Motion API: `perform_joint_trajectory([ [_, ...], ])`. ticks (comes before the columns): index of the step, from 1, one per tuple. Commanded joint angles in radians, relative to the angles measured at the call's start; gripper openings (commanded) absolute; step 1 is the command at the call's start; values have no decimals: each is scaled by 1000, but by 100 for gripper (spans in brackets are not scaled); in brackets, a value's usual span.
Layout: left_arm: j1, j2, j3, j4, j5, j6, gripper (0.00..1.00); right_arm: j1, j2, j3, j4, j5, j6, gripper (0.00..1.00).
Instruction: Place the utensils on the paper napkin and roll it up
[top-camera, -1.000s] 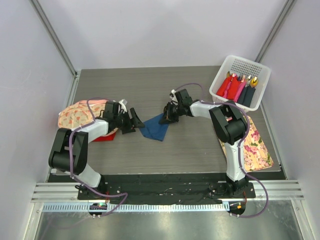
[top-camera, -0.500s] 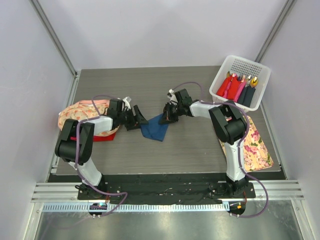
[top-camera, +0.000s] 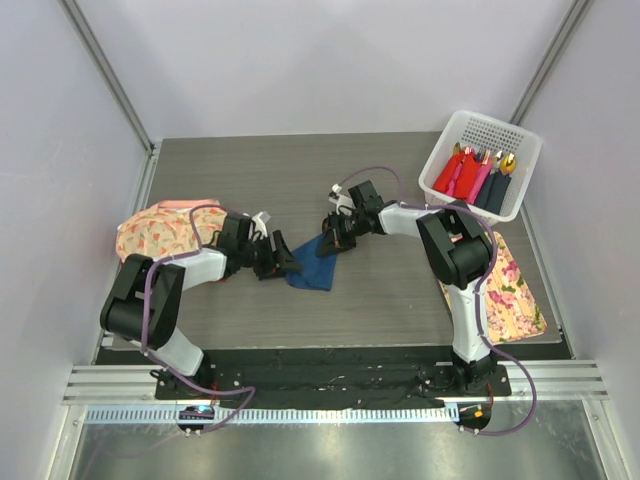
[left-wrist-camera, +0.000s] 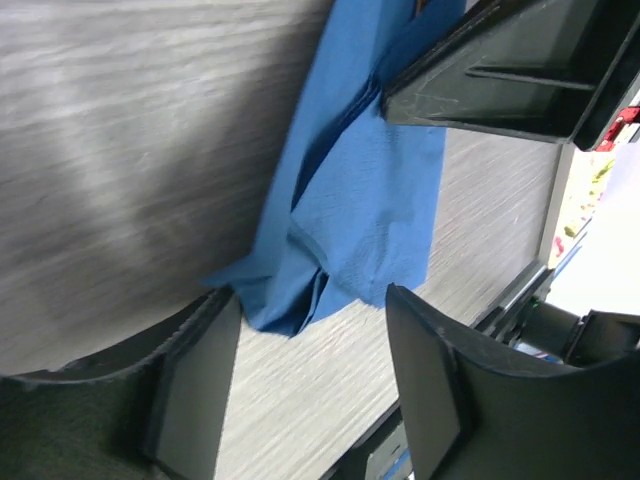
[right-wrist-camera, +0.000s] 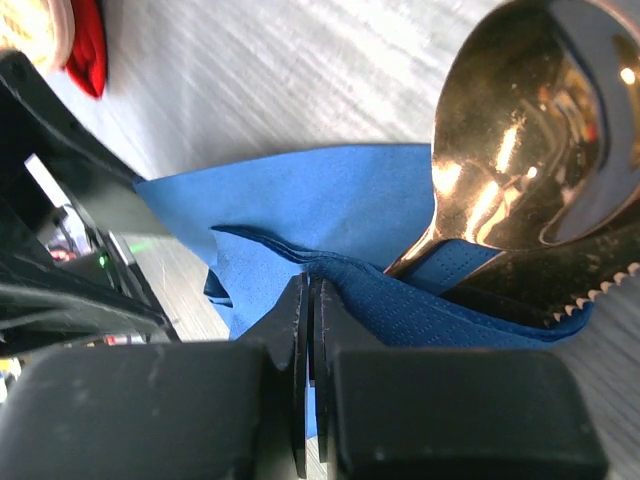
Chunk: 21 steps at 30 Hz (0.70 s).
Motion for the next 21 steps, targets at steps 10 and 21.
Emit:
perform_joint_trajectory([
  [10, 64, 114, 107, -176, -47, 185, 66, 17, 27, -37, -154, 17, -124, 1],
  [21, 1, 172, 62, -78, 74, 106, 59, 15, 40, -29, -151, 31, -110, 1],
])
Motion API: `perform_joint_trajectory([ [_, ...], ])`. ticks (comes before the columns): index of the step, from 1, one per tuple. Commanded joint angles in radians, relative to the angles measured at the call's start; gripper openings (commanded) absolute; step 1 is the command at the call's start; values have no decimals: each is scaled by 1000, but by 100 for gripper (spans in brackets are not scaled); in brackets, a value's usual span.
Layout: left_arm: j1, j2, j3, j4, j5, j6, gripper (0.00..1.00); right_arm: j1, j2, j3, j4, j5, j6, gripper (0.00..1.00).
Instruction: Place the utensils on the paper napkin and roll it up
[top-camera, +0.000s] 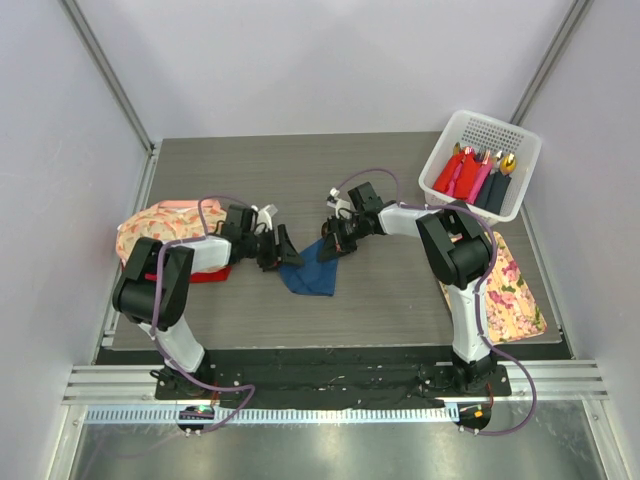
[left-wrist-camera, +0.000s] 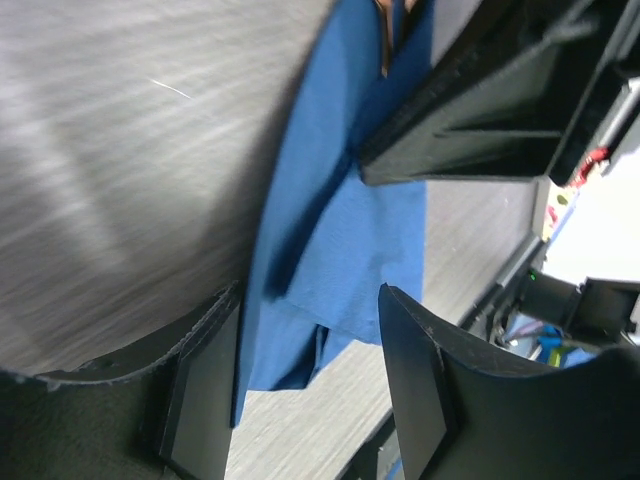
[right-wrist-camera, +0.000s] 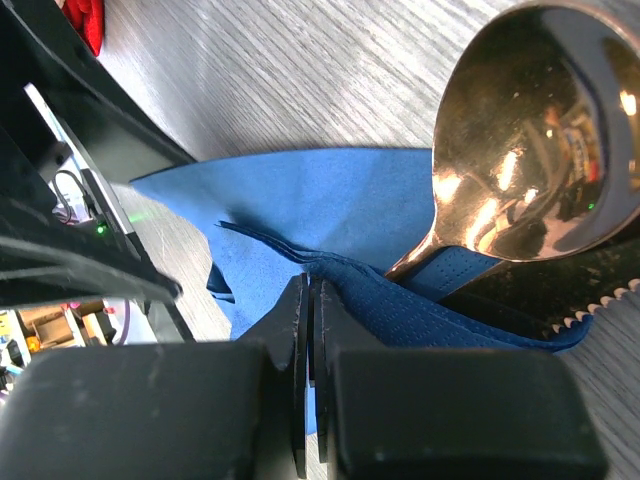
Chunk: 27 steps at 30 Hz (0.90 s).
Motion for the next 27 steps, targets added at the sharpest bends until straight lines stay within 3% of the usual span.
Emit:
perform_joint_trajectory([
  [1, -20, 47, -52, -36, -55, -9, 59, 14, 41, -27, -89, 89, -41, 1],
  [9, 12, 18, -43, -79, -94, -4, 54, 13, 44, -27, -89, 95, -37, 1],
  [15, 35, -2, -57, -115, -51, -16, 42, 14, 41, -26, -87, 97, -38, 1],
  [18, 37, -44, -63, -84, -19, -39, 34, 16, 41, -26, -87, 100, -37, 1],
  [22, 34, -73, -57, -35, 44, -117, 13, 14, 44, -23, -84, 103, -31, 1],
  [27, 21, -80, -40, 65, 87, -203, 0, 16, 46, -21, -80, 117, -21, 1],
])
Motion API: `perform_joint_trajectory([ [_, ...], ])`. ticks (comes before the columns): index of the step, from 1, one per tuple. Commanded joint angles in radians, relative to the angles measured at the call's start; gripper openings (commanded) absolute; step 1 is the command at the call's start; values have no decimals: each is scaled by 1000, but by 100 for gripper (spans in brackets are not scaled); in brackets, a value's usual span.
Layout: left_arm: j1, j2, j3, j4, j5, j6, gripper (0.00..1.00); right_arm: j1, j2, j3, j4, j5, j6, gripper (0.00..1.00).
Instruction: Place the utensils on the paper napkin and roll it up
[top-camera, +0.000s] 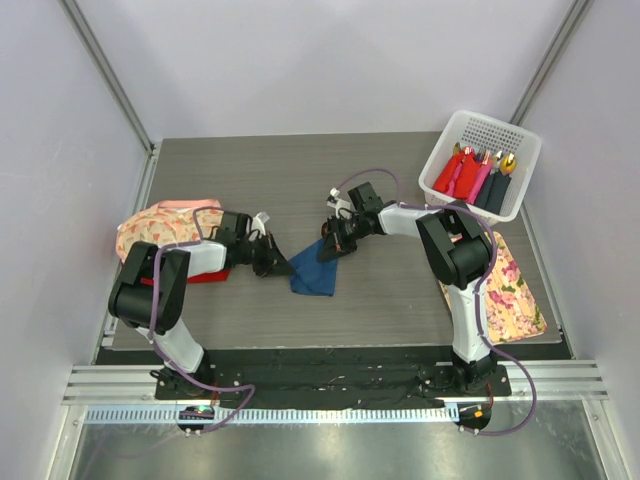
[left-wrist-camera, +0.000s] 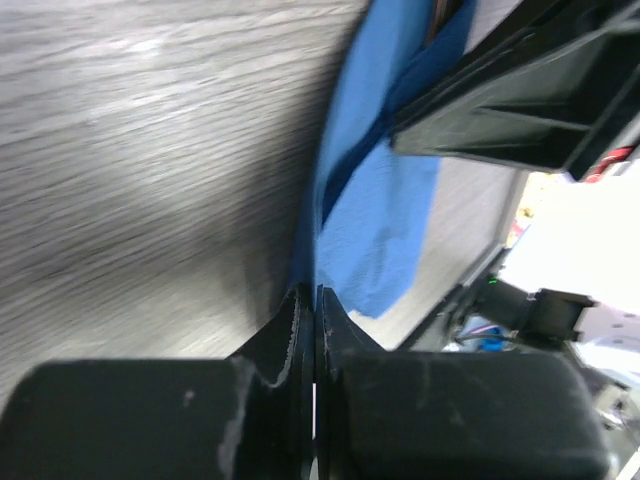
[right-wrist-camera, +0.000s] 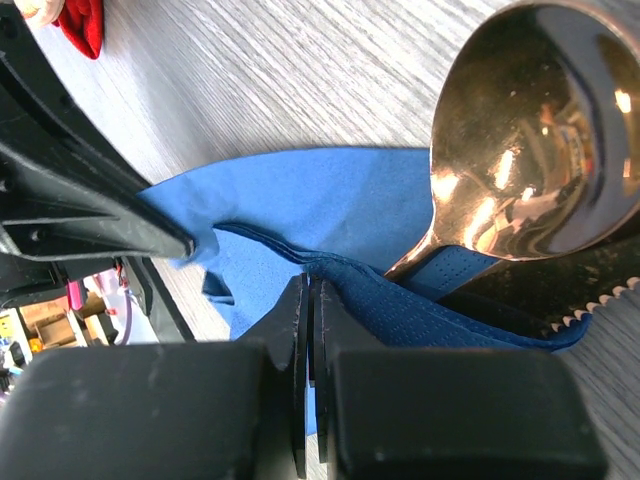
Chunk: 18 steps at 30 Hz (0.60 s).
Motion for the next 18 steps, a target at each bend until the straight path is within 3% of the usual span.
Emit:
perform_joint_trajectory([
  [1, -15, -48, 19, 120, 65, -105, 0, 14, 47, -23, -77, 117, -22, 1],
  [8, -97, -22, 32, 272, 99, -236, 0, 14, 46, -17, -72, 131, -13, 1],
  [18, -178, 104, 29, 360, 51, -239, 0, 14, 38, -26, -69, 133, 1, 1],
])
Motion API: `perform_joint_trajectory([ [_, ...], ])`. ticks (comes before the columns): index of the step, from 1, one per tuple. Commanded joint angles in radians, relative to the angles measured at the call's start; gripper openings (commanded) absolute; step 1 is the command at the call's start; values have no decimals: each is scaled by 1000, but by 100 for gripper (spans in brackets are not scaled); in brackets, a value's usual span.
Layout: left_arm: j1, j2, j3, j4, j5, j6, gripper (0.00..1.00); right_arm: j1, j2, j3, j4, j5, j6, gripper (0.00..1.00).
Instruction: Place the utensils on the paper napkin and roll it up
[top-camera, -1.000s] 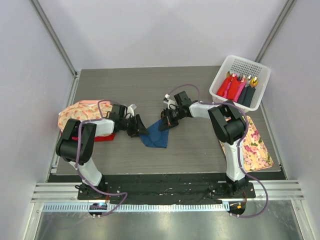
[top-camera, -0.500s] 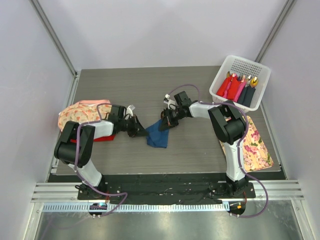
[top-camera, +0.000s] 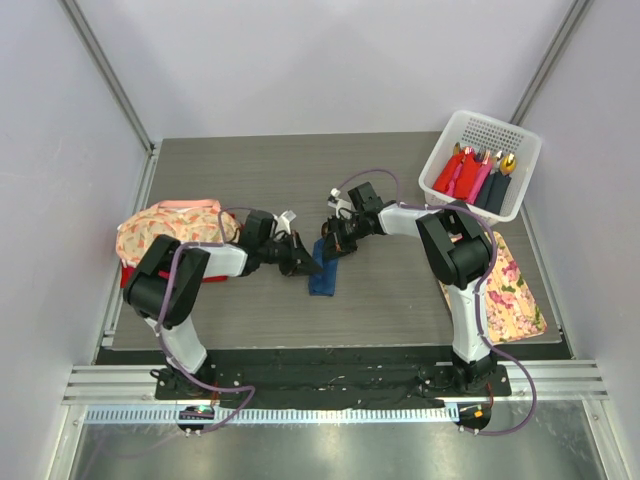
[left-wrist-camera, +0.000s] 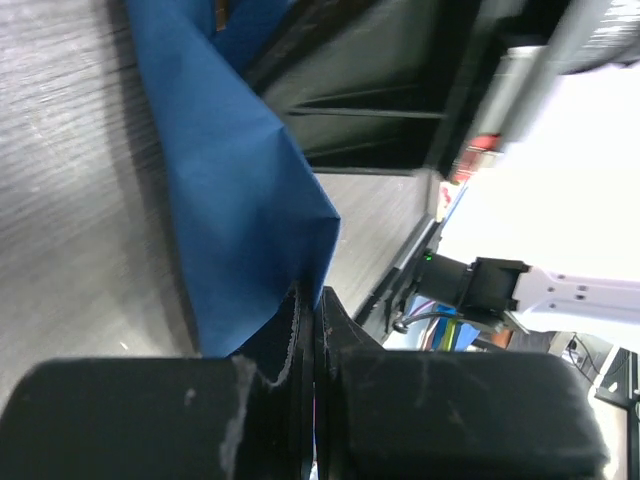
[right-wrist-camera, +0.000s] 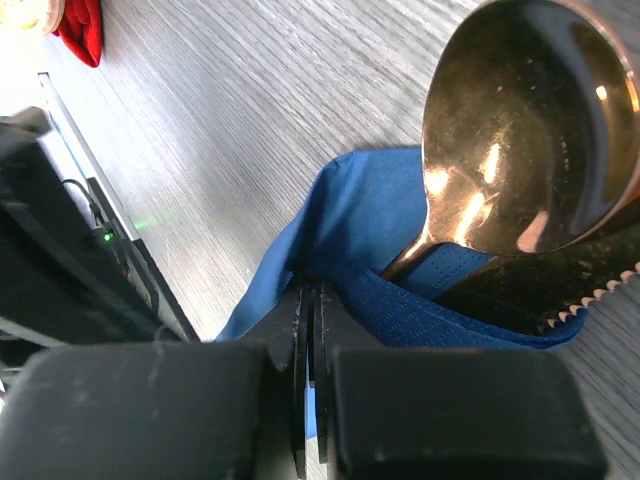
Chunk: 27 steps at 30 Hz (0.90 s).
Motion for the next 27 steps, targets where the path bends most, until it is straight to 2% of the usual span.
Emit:
perform_joint_trajectory([
  [1, -11, 68, 13, 91, -28, -18, 0, 16, 36, -28, -66, 124, -24, 1],
  [10, -5, 160, 1, 96, -74, -9, 0, 13, -16, -22, -68, 94, 16, 1],
  [17, 7, 171, 1, 8, -127, 35, 0, -15, -111, 34, -62, -12, 114, 14],
  [23, 7, 174, 6, 5, -131, 34, 0, -76, -206, -99, 182, -78, 339, 17],
  [27, 7, 174, 6, 10, -130, 32, 0, -108, -207, -198, 351, -75, 465, 13],
])
